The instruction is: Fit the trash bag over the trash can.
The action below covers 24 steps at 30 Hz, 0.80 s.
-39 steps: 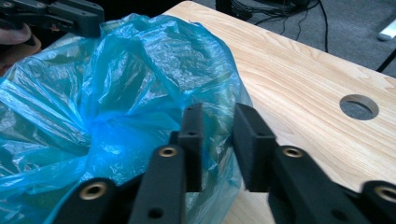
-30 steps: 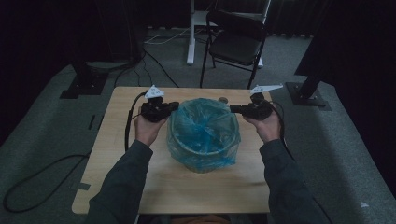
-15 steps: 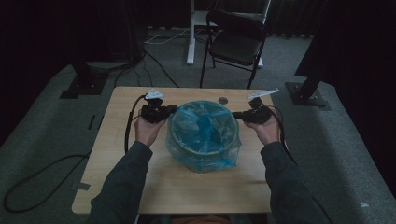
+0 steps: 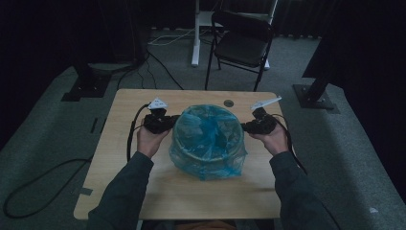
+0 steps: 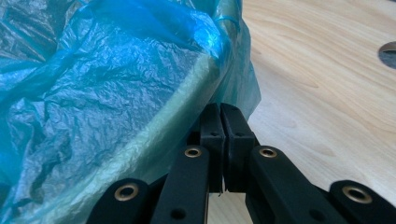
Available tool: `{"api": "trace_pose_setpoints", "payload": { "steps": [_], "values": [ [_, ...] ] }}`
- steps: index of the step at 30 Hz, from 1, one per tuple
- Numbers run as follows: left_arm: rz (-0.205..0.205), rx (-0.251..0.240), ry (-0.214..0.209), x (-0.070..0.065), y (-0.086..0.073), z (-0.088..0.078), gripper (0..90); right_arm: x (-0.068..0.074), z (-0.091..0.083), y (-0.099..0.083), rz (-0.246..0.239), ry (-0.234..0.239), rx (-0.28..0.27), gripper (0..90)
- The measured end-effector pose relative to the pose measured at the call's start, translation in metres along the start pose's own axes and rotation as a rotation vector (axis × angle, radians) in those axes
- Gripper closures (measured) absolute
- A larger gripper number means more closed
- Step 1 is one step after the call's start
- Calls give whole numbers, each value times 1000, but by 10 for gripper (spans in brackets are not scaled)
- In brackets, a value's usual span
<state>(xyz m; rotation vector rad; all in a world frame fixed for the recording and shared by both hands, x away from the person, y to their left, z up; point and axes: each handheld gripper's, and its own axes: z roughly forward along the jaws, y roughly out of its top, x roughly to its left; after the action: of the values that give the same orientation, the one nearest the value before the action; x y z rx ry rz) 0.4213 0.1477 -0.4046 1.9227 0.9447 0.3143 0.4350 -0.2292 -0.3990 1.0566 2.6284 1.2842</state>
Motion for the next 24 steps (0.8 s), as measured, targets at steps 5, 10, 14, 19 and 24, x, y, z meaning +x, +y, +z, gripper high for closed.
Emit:
{"api": "trace_pose_setpoints", "payload": {
  "steps": [5,10,14,19,24],
  "values": [
    [9,10,-13,-2,-4,-5,856,5,4,-3,-23,22,23,885],
    [19,4,45,1,-5,-14,744,8,3,-5,-40,23,32,823],
    [17,-35,79,6,3,-27,660,8,-3,-7,-49,-25,21,716],
    [42,-64,69,2,13,-36,619,7,-9,-10,-44,-41,1,668],
    [89,-93,31,-11,29,-43,604,6,-15,-13,-28,-46,-29,627]
  ]
}}
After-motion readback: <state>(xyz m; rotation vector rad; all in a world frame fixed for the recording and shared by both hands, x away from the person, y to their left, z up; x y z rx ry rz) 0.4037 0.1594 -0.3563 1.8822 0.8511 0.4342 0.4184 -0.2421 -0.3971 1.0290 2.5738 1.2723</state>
